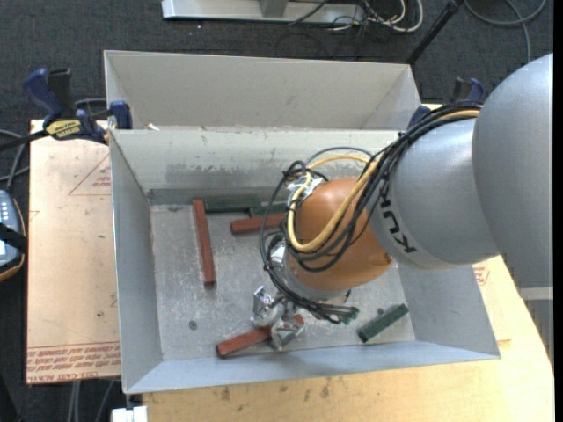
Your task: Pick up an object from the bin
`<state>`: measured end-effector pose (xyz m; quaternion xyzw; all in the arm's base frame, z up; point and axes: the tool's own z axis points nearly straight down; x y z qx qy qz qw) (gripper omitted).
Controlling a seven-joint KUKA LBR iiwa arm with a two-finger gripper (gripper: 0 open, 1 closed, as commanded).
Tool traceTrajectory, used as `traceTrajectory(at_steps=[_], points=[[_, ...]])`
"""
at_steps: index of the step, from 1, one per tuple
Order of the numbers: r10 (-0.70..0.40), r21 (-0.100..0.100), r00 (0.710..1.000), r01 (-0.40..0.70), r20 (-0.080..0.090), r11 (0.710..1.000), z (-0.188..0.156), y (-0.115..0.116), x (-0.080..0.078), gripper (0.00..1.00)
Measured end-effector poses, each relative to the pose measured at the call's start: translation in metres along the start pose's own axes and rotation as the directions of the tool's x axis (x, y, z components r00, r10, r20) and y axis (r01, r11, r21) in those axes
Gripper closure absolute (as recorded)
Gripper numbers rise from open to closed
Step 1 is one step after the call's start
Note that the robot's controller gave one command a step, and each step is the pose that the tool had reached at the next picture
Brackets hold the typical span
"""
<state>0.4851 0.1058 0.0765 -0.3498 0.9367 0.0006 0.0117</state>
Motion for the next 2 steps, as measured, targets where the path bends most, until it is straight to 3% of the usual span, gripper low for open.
traceTrajectory(at_steps=[1,2], points=[[0.001,0.0,1.0,-0.001,0.0,1.0,0.0,0.0,0.0,1.0],[-0.023,-0.008,1.0,0.023,-0.019,1.0,-0.125,0.001,-0.004,1.0]])
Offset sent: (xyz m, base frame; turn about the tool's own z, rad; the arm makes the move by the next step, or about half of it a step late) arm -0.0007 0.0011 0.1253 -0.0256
